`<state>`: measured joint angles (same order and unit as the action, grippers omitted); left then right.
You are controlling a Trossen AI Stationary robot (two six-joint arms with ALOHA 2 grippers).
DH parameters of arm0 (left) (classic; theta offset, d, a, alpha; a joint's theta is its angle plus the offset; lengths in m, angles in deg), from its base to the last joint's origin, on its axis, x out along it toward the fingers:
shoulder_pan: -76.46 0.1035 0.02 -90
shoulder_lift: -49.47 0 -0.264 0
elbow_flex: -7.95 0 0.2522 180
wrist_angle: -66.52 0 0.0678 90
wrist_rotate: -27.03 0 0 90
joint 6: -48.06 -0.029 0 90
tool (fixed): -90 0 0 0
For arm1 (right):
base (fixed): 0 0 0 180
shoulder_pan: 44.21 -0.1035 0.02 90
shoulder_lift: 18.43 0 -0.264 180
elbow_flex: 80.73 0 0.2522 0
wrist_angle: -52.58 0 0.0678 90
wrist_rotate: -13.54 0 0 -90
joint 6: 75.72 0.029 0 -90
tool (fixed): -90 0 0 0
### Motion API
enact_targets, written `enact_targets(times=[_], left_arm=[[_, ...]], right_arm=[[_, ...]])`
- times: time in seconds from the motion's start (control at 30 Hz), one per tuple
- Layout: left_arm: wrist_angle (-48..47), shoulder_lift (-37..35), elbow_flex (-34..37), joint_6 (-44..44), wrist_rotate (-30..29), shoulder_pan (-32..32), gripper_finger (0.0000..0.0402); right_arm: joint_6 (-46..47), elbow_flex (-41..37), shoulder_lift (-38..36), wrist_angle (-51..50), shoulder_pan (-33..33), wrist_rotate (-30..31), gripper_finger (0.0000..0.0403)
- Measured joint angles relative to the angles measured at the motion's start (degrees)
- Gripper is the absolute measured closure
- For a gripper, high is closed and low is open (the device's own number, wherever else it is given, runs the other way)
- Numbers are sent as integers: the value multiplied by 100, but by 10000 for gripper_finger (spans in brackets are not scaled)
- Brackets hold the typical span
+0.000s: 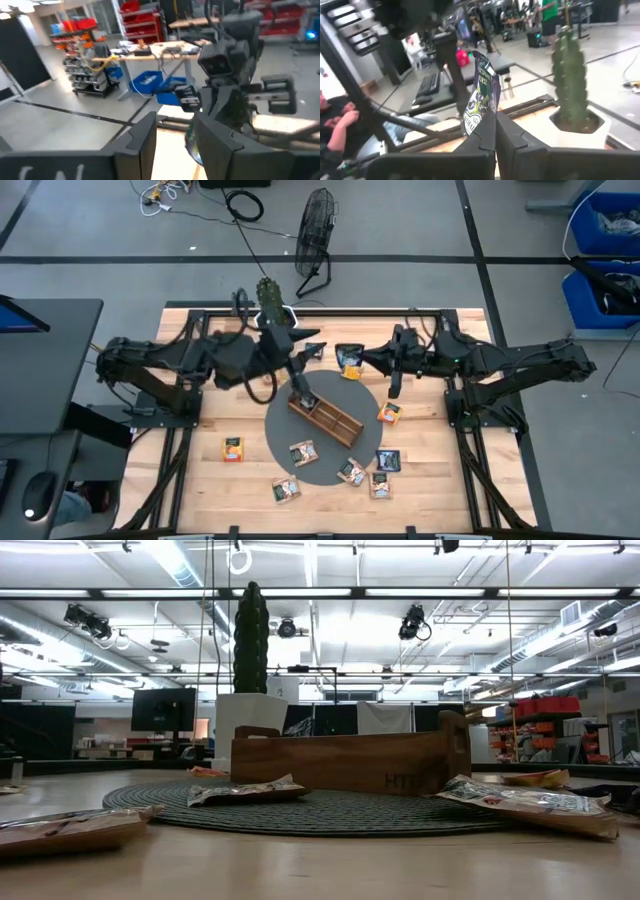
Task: Pick & Place Tea
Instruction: Put the purple tea bag into the left section of the wooden organizer
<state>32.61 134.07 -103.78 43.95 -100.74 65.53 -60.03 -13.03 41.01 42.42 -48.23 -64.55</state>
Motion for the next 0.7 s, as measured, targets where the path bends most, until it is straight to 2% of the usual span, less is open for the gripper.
enact_targets(times=[0.2, 0.37, 0.7], left_arm=[[-1083, 127, -247, 518, 1232, 507, 240], [-1241, 298, -291, 658, 1994, 812, 219], [-1340, 659, -286, 853, 2874, 1157, 207]], right_arm=[[10, 0, 250, 10, 0, 5, 403], [10, 9, 420, 41, 0, 1, 403], [-25, 9, 487, 62, 0, -93, 403]])
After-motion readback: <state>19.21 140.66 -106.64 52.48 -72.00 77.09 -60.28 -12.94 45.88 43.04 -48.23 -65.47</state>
